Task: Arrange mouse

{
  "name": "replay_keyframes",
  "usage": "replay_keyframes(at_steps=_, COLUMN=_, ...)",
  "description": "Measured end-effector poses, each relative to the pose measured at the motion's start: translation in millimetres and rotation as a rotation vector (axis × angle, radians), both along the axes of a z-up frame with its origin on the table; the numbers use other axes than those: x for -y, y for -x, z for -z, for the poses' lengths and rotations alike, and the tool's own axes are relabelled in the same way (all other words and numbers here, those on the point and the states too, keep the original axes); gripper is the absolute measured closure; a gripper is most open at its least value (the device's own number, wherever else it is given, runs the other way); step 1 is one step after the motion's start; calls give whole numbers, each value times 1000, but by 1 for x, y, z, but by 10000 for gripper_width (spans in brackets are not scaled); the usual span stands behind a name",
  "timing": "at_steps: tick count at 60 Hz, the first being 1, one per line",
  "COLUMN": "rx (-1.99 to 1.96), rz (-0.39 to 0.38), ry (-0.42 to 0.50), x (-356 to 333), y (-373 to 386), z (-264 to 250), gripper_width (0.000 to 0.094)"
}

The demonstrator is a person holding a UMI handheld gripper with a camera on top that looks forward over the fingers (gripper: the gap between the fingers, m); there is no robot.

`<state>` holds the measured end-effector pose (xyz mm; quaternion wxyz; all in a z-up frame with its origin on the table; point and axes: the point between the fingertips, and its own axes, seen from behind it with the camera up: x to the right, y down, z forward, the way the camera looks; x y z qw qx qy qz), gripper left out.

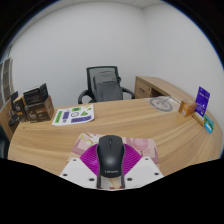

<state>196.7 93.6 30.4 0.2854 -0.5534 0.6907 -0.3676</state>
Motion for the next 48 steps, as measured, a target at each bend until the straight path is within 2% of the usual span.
replay_keyframes(at_steps=9, rx=-44, rz=10, ry=-13, x=4, y=5, z=37, gripper_width=667)
replay_keyframes(at_steps=17, rx=-43, rz=15, ry=1, x=6, y=7, z=43, gripper_width=628)
replay_keyframes(at_steps=23, rx=-46, rz=0, ry=3, x=4, y=6, z=45, gripper_width=450)
replay_keyframes(at_steps=24, rx=-49, rz=-4, ry=1, x=3, y=7, z=45, gripper_width=390)
replay_keyframes(at_steps=27, rx=-50, rz=-15, ry=5, x=3, y=9, z=41, gripper_width=55)
replay_keyframes(at_steps=30, rx=-36, rz=-18, ry=35, x=8, y=12, z=31, gripper_width=109)
replay_keyframes(at_steps=34, rx=-14, rz=-20, ry=69, x=13, y=21, z=8, gripper_width=55)
replay_keyframes(at_steps=48, rx=-13, rz=-63, ry=91, x=-5, y=128, z=-96, gripper_width=66)
